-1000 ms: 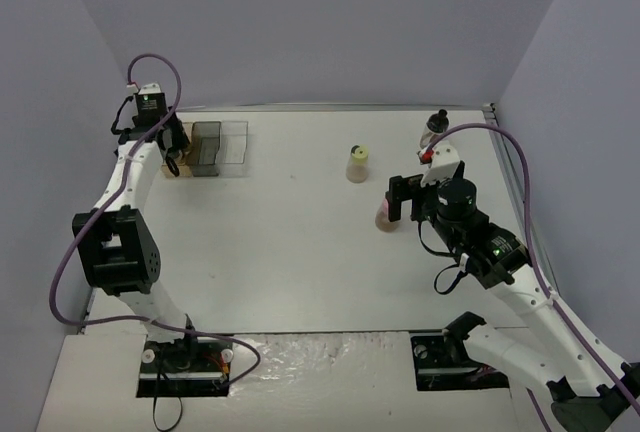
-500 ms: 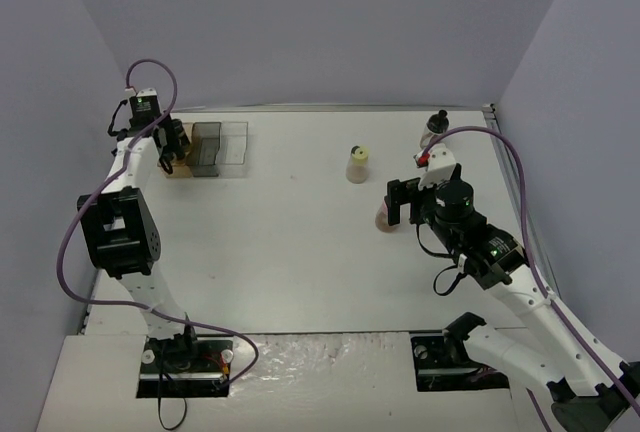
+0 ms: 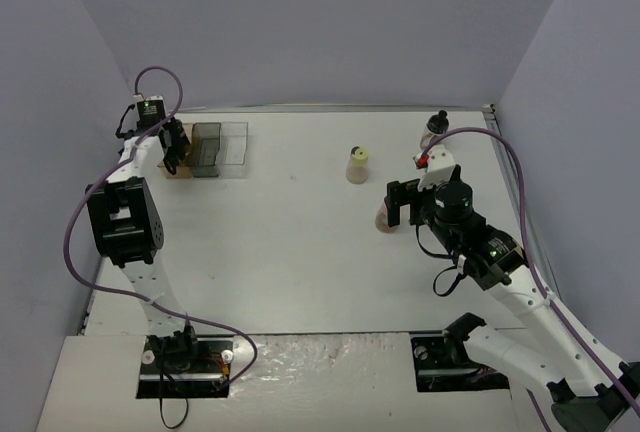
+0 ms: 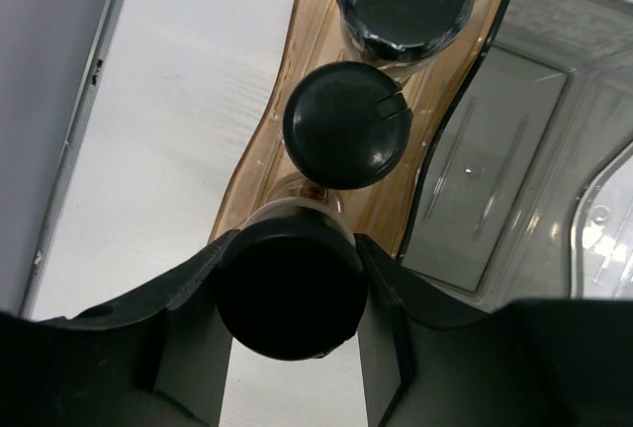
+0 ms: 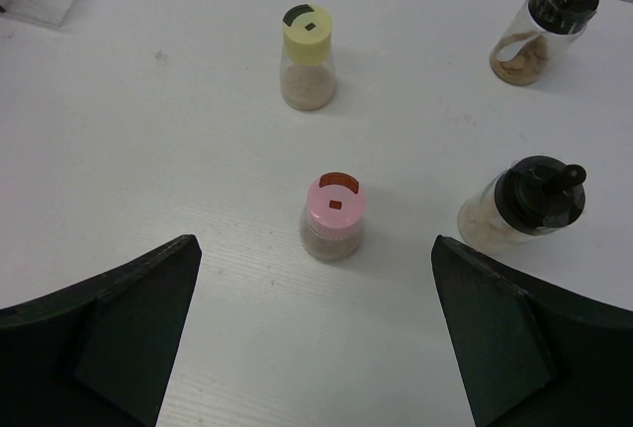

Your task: Organize the condiment bottles

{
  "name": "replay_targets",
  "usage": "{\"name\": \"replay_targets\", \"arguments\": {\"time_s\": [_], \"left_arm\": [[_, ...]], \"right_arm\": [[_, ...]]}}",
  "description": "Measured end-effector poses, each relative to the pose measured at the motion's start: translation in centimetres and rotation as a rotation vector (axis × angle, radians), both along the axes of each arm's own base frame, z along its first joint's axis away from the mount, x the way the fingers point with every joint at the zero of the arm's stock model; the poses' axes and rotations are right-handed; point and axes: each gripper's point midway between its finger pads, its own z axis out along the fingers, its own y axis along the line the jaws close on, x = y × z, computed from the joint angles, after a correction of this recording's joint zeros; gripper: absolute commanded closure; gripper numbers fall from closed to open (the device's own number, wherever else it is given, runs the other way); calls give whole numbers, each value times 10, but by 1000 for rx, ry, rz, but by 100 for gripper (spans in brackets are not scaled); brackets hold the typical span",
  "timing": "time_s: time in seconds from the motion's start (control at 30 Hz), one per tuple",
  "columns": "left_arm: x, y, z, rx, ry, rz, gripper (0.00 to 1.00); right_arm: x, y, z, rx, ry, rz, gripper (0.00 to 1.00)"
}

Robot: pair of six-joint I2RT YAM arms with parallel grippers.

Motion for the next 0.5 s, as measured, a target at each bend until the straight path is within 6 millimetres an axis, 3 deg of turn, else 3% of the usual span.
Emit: {"name": "replay_targets", "arguments": {"time_s": [0.23, 0.5], "left_arm": [[-1, -1, -21, -11, 43, -4, 53], [2, -1, -21, -17, 38, 0, 23]], "right_arm": [[0, 0, -3, -1, 2, 0, 0], [0, 0, -4, -4, 6, 0, 0]]}}
